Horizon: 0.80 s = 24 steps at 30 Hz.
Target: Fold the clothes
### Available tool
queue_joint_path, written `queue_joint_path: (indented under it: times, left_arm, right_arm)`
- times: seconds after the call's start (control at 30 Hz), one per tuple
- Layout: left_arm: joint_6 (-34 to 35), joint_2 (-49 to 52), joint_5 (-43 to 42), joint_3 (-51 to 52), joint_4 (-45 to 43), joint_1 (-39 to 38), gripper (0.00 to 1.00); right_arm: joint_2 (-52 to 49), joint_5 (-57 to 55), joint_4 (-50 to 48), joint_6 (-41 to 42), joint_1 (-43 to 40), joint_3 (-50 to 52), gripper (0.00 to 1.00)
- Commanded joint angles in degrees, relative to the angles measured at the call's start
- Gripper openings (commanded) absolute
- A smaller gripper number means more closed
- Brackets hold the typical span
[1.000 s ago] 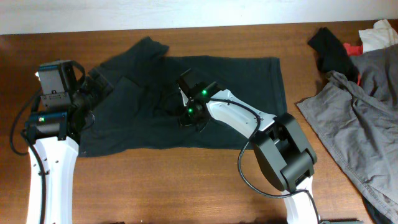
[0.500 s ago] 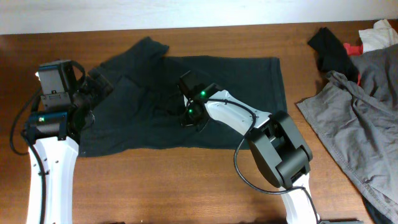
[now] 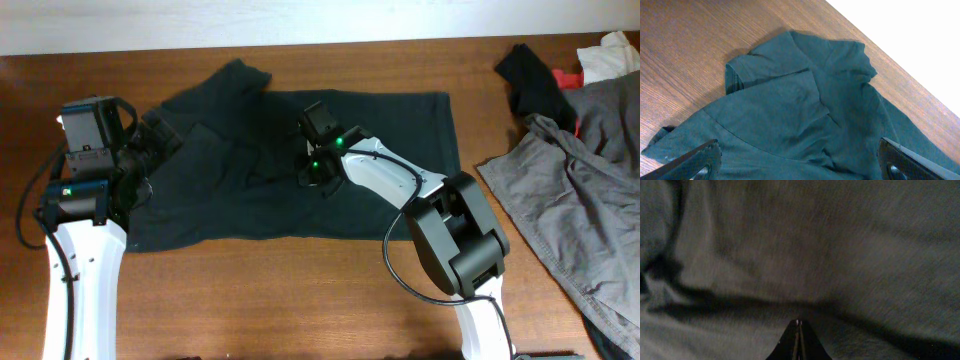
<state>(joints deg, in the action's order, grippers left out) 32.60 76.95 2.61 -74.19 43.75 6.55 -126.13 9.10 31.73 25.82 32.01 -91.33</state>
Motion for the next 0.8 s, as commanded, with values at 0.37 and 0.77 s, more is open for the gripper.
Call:
queue_joint_path:
  times: [0.37, 0.77]
  left_arm:
    - [-0.3, 0.2, 0.8, 0.1, 0.1, 0.1, 0.99]
    - [-0.3, 0.2, 0.8, 0.1, 0.1, 0.1, 0.99]
  right_arm:
    - [5.2, -5.7, 17.0, -4.6, -8.0, -12.4, 0.12]
    - [8.1, -10.3, 40.6, -6.2, -24.4, -16.0, 0.27]
